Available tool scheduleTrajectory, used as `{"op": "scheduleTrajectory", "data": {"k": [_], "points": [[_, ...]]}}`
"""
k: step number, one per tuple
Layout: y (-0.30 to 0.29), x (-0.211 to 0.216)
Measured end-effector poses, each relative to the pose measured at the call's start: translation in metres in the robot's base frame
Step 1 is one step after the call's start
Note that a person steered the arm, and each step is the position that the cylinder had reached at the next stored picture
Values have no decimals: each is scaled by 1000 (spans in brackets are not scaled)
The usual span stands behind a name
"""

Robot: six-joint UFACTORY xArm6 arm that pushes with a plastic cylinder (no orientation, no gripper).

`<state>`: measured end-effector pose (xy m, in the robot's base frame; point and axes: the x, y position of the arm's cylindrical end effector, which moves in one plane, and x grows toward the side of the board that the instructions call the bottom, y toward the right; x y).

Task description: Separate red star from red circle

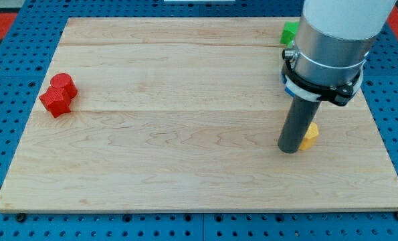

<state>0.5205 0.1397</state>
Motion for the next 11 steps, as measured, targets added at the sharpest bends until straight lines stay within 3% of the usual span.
{"op": "scheduleTrajectory", "data": {"k": [1, 2, 4, 6, 7, 8, 10, 11], "points": [[4, -1], [-54, 19], [-240, 47], [-386, 14], [-415, -43], [-442, -69], [-343, -118], [-316, -98]]}}
